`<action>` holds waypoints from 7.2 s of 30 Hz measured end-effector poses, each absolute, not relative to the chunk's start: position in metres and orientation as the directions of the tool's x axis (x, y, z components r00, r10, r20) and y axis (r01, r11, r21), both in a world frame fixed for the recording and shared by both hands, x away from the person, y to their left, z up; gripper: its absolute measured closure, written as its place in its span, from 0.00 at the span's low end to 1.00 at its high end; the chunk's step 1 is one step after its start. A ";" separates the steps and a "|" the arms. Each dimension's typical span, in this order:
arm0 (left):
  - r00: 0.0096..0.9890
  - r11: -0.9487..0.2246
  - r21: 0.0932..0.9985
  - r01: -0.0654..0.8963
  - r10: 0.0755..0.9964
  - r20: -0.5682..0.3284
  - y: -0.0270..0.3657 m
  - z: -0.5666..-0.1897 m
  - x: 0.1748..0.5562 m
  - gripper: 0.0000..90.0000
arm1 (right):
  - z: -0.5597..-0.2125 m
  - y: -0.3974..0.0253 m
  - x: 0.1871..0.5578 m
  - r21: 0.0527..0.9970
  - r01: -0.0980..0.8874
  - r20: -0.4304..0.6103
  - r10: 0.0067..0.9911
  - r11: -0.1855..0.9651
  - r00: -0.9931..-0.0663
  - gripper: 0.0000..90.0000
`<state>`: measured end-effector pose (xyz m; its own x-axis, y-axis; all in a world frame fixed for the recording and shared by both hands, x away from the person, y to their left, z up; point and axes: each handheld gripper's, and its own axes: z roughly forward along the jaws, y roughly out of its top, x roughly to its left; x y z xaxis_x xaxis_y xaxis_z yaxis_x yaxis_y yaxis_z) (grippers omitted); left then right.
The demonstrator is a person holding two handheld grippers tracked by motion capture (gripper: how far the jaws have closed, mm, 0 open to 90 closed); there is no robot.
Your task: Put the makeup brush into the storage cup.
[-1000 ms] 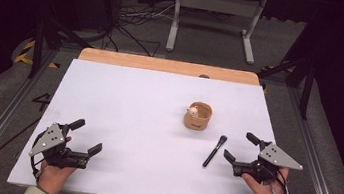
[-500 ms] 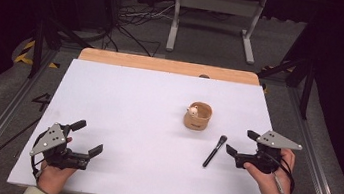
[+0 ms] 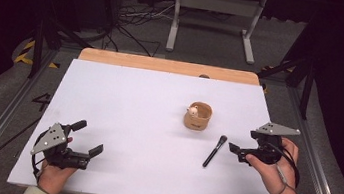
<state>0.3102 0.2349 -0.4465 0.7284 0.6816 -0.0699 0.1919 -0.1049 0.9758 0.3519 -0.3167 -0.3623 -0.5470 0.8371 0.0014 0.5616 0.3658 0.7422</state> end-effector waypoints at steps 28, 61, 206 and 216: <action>0.734 -0.106 0.975 0.196 0.675 -0.075 0.232 -0.450 0.314 0.00 | -0.361 -0.285 0.392 0.487 0.728 0.004 0.832 0.483 -0.555 0.05; 0.728 -0.095 0.975 0.203 0.680 -0.085 0.234 -0.449 0.313 0.00 | -0.384 -0.261 0.411 0.308 0.816 0.084 0.841 0.489 -0.535 0.14; 0.747 -0.119 0.969 0.218 0.659 -0.087 0.232 -0.449 0.314 0.02 | -0.347 -0.257 0.383 0.949 0.254 -0.034 0.861 0.188 -0.508 0.89; 0.746 -0.121 0.969 0.216 0.660 -0.084 0.233 -0.449 0.314 0.02 | -0.349 -0.243 0.393 0.962 0.207 -0.048 0.858 0.177 -0.511 0.89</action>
<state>0.3144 0.2329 -0.4490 0.7464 0.6602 -0.0837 0.2160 -0.1214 0.9688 0.3932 -0.2434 -0.3491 -0.5106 0.8585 -0.0479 0.2074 0.1771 0.9621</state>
